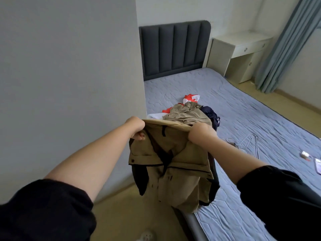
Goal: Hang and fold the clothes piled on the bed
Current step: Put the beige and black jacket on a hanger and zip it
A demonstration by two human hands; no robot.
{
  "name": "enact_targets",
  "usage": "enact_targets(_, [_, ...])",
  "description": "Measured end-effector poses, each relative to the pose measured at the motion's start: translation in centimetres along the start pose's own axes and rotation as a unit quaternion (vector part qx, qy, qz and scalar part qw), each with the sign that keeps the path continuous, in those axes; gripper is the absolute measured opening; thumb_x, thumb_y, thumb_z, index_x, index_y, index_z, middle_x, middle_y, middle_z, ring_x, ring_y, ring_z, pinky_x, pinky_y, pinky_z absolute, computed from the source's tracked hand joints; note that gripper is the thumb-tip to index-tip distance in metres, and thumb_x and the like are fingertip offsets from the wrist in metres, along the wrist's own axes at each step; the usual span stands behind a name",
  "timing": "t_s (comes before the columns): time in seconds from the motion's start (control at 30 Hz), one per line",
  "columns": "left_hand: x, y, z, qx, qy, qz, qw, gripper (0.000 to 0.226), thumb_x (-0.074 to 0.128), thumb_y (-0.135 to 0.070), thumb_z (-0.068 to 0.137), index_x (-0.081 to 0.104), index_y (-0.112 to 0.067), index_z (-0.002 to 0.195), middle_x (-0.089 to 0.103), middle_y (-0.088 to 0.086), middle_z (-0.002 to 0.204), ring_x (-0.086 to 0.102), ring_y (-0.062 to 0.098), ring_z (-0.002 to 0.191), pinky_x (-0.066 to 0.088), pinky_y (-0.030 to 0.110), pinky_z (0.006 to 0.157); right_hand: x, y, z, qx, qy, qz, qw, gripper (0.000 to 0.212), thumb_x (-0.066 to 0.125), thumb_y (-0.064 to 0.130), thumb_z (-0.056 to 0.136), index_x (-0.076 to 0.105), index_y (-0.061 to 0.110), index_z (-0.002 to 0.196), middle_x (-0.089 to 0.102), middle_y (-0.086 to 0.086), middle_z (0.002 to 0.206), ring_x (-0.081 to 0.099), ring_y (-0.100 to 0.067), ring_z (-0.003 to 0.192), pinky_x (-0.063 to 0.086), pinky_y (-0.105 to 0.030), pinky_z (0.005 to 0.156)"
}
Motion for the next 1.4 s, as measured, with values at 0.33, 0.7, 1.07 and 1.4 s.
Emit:
enact_targets(0.33, [-5.7, 12.4, -5.6, -0.06, -0.147, -0.142, 0.977, 0.029, 0.035, 0.001, 0.088, 0.061, -0.005, 0.098, 0.068, 0.019, 0.09, 0.069, 0.035, 0.082, 0.057, 0.035, 0.069, 4.2, 8.4, -5.0, -0.108, -0.009, 0.115, 0.987, 0.01, 0.049, 0.008, 0.079, 0.053, 0.015, 0.084, 0.051, -0.001, 0.076, 0.05, -0.025, 0.075, 0.04, -0.029, 0.063])
enact_targets(0.7, [-16.6, 19.8, -16.8, -0.04, -0.104, 0.045, 0.993, 0.028, 0.026, -0.003, 0.093, 0.054, 0.0, 0.091, 0.07, 0.015, 0.071, 0.067, 0.026, 0.052, 0.056, 0.03, 0.059, 1.9, 17.7, -16.0, -0.076, 0.13, 0.304, 0.941, 0.026, 0.041, 0.004, 0.091, 0.042, 0.011, 0.066, 0.05, -0.008, 0.06, 0.048, -0.017, 0.045, 0.04, -0.016, 0.034])
enact_targets(1.07, [-17.4, 34.0, -24.8, -0.062, -0.16, -0.158, 0.972, 0.022, 0.041, -0.003, 0.095, 0.06, 0.002, 0.105, 0.066, 0.016, 0.083, 0.07, 0.031, 0.08, 0.057, 0.032, 0.058, 8.1, 23.6, -29.4, -0.088, 0.196, 0.36, 0.908, 0.026, 0.043, 0.0, 0.094, 0.058, -0.008, 0.113, 0.06, -0.011, 0.077, 0.064, -0.023, 0.066, 0.055, -0.031, 0.056])
enact_targets(1.4, [-16.0, 37.8, -28.4, 0.04, -0.248, -0.19, 0.949, 0.043, 0.03, -0.008, 0.093, 0.052, -0.018, 0.128, 0.068, 0.009, 0.098, 0.067, 0.019, 0.067, 0.051, 0.028, 0.058, 8.2, 24.0, -33.8, -0.096, 0.093, 0.448, 0.884, 0.021, 0.05, 0.013, 0.095, 0.049, 0.008, 0.075, 0.053, -0.004, 0.07, 0.05, -0.018, 0.06, 0.039, -0.023, 0.044])
Point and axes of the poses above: each hand's wrist, its own z-axis towards the middle knuckle, its own x-axis out of the palm, y = z × x, the point moved 4 cm from there along z, towards the middle knuckle
